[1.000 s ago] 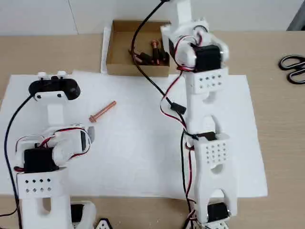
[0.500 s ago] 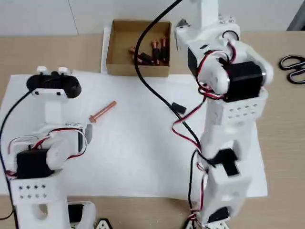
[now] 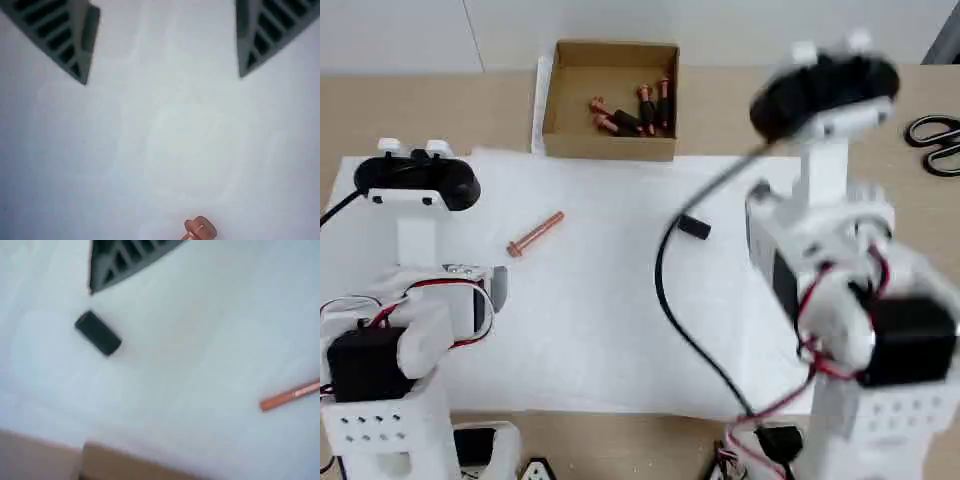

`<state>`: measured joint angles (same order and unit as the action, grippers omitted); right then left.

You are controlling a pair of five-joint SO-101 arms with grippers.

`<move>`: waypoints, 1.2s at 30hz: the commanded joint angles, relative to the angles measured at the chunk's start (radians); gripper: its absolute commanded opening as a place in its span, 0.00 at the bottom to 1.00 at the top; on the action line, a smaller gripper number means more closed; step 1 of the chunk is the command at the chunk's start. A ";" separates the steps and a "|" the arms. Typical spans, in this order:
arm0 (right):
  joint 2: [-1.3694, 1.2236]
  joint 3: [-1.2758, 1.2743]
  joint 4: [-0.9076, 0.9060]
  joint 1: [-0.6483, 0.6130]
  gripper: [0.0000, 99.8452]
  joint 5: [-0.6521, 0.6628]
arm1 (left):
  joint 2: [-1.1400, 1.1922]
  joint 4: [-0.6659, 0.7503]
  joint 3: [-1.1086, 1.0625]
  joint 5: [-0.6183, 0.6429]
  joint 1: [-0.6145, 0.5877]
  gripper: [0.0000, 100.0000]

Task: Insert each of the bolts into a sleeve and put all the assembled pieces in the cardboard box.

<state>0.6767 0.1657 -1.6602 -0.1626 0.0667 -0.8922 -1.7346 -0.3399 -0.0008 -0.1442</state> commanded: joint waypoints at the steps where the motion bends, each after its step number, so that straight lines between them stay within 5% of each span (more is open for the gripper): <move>1: 0.186 -0.301 0.035 0.012 0.20 -0.006 | -0.057 -0.017 0.038 -0.003 -0.005 0.19; 11: 0.515 -0.994 0.602 0.036 0.19 -0.003 | -0.235 -0.006 -0.053 -0.003 -0.034 0.19; 19: 0.492 -1.100 0.727 0.041 0.19 0.104 | -0.233 -0.002 -0.056 -0.003 -0.199 0.19; 26: 0.173 -0.945 0.736 0.035 0.19 0.190 | -0.233 -0.002 -0.056 -0.003 -0.206 0.19; 36: -0.542 -0.296 0.492 0.012 0.19 0.247 | -0.235 -0.002 -0.058 -0.003 -0.206 0.19</move>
<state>0.3099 -0.3698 -1.0879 -0.1274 0.2938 -1.1270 -1.7346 -0.3982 -0.0023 -0.3468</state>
